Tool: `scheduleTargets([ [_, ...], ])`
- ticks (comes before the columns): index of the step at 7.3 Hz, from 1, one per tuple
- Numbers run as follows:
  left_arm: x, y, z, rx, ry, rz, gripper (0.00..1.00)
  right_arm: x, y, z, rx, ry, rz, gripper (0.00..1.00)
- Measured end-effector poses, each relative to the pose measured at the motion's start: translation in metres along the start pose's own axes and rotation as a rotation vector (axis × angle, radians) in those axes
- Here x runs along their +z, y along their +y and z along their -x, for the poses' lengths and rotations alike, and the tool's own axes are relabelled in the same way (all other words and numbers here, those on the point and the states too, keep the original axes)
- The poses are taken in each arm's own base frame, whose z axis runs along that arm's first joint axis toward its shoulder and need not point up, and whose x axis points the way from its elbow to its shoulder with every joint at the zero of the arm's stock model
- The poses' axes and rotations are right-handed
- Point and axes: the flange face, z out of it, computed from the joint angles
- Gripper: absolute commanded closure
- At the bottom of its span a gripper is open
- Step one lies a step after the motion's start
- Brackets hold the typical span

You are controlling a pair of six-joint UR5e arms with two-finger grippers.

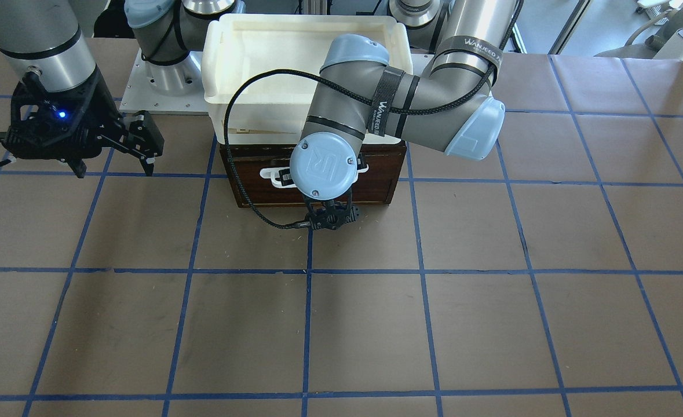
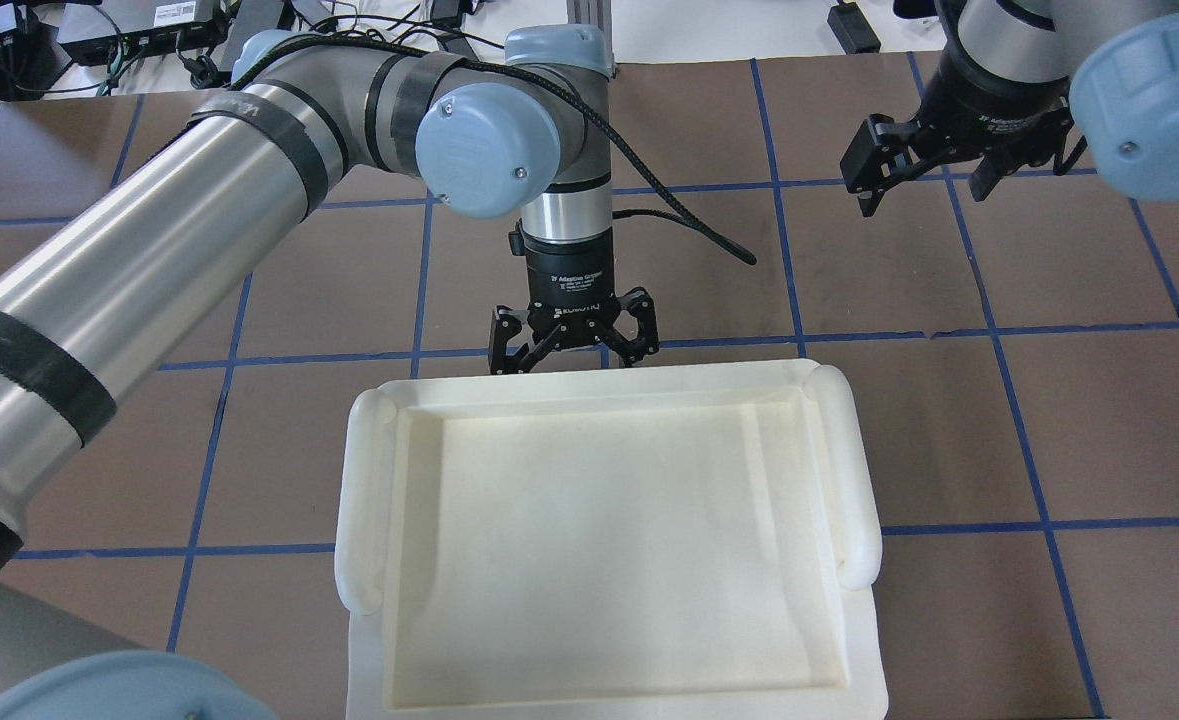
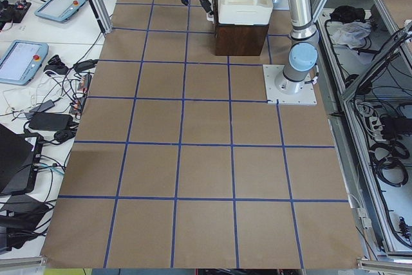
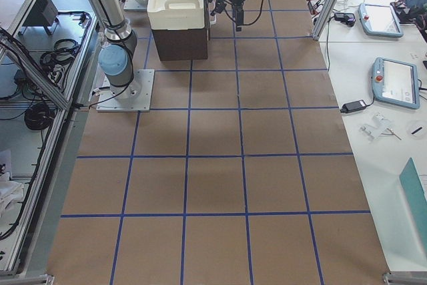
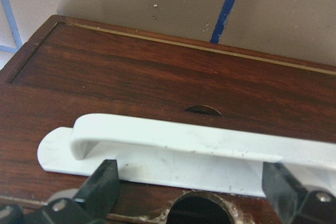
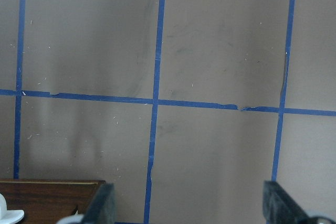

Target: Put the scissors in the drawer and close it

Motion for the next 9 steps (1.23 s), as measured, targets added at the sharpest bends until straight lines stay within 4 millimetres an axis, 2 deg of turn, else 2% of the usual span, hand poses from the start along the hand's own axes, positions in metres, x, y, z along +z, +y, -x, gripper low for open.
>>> scheduleTargets([
  [3,0.006,0.0,-0.002,-0.021,0.008,0.033,0.0,0.003,0.001,-0.002,0.001,0.022,0.009,0.0],
  [5,0.003,0.004,-0.001,-0.023,0.027,0.037,0.0,0.003,0.002,-0.003,0.001,0.03,0.01,0.0],
  [9,-0.024,0.013,0.012,-0.013,0.025,-0.044,0.0,0.003,0.002,-0.003,0.003,0.032,0.012,0.0],
])
